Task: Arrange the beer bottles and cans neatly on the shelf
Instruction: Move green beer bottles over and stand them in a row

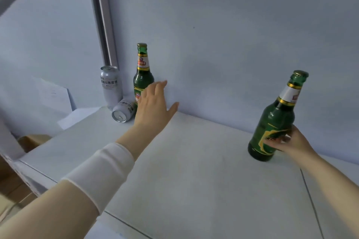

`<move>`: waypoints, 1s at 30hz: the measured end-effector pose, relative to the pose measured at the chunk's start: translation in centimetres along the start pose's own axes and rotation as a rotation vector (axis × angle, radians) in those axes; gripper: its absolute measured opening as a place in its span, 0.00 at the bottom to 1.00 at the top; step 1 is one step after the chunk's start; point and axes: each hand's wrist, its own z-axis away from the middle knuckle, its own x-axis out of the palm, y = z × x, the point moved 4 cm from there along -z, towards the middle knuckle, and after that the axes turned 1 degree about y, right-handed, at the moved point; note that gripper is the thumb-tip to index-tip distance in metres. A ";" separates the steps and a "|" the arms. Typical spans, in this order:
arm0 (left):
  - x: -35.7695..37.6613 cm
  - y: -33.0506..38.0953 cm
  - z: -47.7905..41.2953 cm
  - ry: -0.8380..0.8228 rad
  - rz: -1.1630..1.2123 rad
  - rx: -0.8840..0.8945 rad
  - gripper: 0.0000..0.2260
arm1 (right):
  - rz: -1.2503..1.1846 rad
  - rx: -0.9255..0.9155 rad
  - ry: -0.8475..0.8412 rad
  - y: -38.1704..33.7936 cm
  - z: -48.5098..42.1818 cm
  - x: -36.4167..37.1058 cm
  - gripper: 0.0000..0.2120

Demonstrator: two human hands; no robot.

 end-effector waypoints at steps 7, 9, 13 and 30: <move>0.3 -8.1 -5.0 0.017 0.174 -0.218 0.42 | -0.019 -0.011 0.128 -2.5 1.5 3.8 0.36; 1.0 -9.7 -6.3 -0.044 0.224 -0.245 0.44 | -0.042 -0.007 0.133 -3.6 1.8 6.0 0.36; 2.5 -12.3 -8.3 -0.174 0.428 -0.269 0.46 | -0.090 0.006 0.158 -5.9 2.2 10.9 0.35; 3.6 -13.9 -9.6 -0.169 0.605 -0.249 0.31 | -0.226 0.005 0.227 -9.5 5.3 16.7 0.34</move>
